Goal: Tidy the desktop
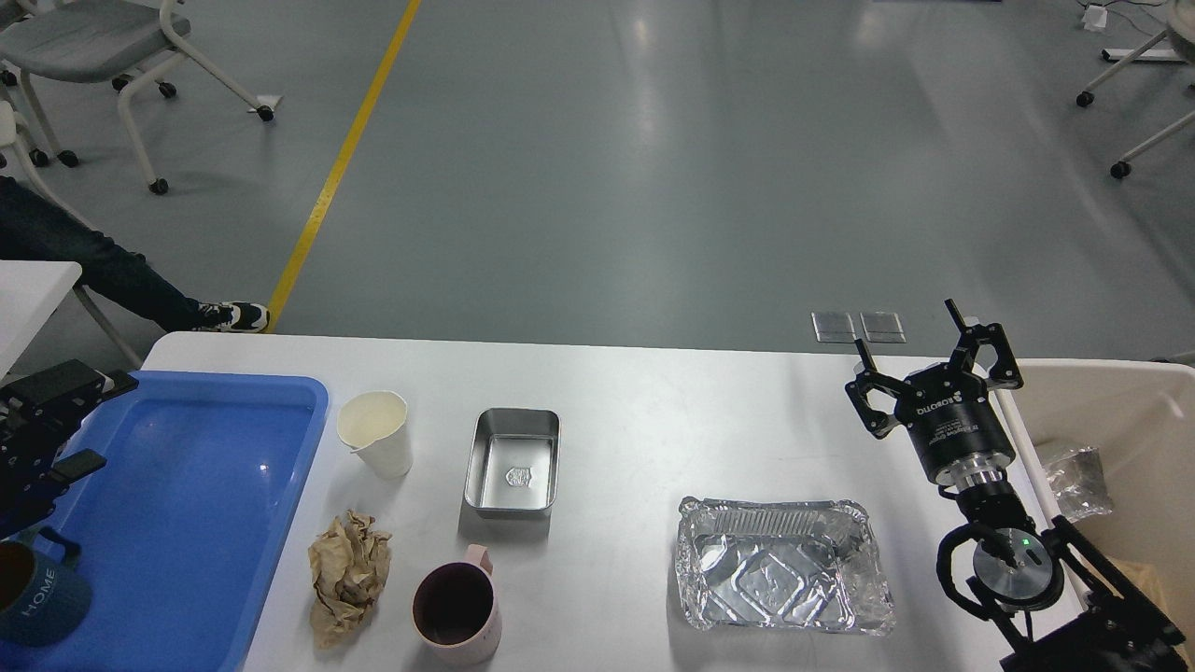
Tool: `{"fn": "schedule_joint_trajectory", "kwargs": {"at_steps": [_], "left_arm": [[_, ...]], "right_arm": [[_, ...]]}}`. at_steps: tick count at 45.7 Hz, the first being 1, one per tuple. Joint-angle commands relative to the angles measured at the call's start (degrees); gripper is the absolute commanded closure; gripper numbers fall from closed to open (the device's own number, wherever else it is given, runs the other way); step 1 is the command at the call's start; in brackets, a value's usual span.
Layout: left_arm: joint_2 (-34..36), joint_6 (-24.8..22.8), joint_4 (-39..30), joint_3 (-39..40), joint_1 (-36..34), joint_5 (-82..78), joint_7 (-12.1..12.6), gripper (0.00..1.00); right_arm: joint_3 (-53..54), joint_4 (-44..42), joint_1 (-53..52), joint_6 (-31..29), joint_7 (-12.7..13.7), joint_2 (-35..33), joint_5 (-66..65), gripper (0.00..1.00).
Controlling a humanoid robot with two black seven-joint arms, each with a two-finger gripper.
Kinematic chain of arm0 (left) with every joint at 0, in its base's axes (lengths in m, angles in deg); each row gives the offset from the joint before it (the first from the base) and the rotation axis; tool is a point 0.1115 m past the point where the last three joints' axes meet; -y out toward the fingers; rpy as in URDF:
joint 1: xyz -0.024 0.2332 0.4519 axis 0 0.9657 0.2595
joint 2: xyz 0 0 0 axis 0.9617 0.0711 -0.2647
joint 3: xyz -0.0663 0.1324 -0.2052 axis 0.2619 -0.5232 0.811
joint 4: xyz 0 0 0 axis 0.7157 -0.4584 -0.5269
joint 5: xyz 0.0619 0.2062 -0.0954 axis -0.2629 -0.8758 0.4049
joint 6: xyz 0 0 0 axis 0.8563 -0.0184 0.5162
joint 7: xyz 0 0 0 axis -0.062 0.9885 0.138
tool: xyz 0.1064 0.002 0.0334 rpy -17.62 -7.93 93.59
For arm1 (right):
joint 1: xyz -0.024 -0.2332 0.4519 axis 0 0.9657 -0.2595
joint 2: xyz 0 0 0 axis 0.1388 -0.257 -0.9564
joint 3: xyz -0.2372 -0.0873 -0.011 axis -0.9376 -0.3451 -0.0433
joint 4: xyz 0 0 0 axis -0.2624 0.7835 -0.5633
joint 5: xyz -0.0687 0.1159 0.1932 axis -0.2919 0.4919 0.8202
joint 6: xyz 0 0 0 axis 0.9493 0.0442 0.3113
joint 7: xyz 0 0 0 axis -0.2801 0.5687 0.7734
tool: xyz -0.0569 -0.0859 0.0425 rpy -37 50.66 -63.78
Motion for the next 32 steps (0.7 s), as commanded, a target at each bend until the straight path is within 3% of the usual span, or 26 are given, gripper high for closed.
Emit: {"fn": "schedule_joint_trajectory", "kwargs": {"at_steps": [1, 32], "left_arm": [[2.9, 0.0, -1.8, 0.2, -0.2, -0.5, -0.1, 0.04], [5.8, -1.9, -2.2, 0.3, -4.5, -3.1, 0.0, 0.04]], "right_arm": [[0.0, 0.1, 0.1, 0.0, 0.0, -0.1, -0.2, 0.0], [0.0, 0.4, 0.2, 0.1, 0.0, -0.3, -0.3, 0.0]]}}
